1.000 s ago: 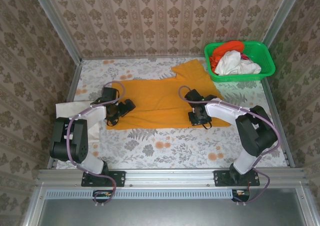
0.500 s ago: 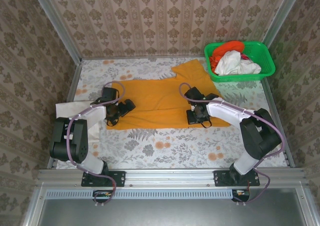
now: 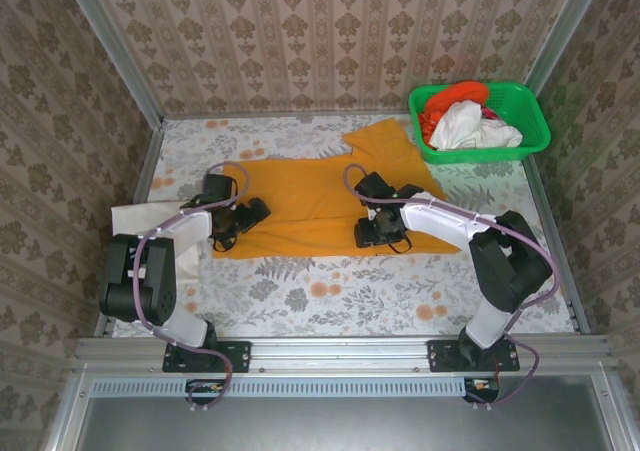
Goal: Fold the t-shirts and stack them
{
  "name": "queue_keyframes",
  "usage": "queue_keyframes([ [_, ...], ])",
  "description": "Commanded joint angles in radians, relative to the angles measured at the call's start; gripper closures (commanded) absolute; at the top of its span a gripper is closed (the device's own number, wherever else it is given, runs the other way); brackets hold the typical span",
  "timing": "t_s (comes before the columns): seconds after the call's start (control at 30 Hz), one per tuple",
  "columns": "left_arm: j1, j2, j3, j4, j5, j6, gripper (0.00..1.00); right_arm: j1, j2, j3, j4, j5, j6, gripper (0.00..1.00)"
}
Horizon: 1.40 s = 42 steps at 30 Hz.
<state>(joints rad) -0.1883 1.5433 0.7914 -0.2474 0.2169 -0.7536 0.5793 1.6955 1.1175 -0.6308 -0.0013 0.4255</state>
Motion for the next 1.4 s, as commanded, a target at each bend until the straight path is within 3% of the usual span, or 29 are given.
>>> queue_keyframes([
  [0.0,0.003,-0.022,-0.001,-0.023,-0.005,0.042,0.0,-0.03,-0.061,0.005,0.041,0.05,0.024,0.36],
  [0.23,-0.034,-0.016,0.063,0.021,-0.021,0.023,0.0,-0.242,0.035,-0.047,0.301,-0.135,0.223,0.31],
  [0.47,-0.037,0.081,0.042,0.088,-0.038,-0.018,0.0,-0.328,0.106,-0.069,0.256,-0.116,0.222,0.31],
  [0.97,-0.13,-0.159,-0.242,-0.076,-0.095,-0.115,0.0,-0.339,-0.236,-0.449,0.152,-0.165,0.329,0.31],
  [1.13,-0.138,-0.229,-0.201,-0.131,-0.114,-0.107,0.0,-0.34,-0.294,-0.407,0.115,-0.155,0.269,0.3],
  [1.37,-0.089,-0.199,0.045,-0.155,-0.166,0.011,0.0,-0.351,-0.286,-0.207,0.169,-0.094,0.16,0.27],
])
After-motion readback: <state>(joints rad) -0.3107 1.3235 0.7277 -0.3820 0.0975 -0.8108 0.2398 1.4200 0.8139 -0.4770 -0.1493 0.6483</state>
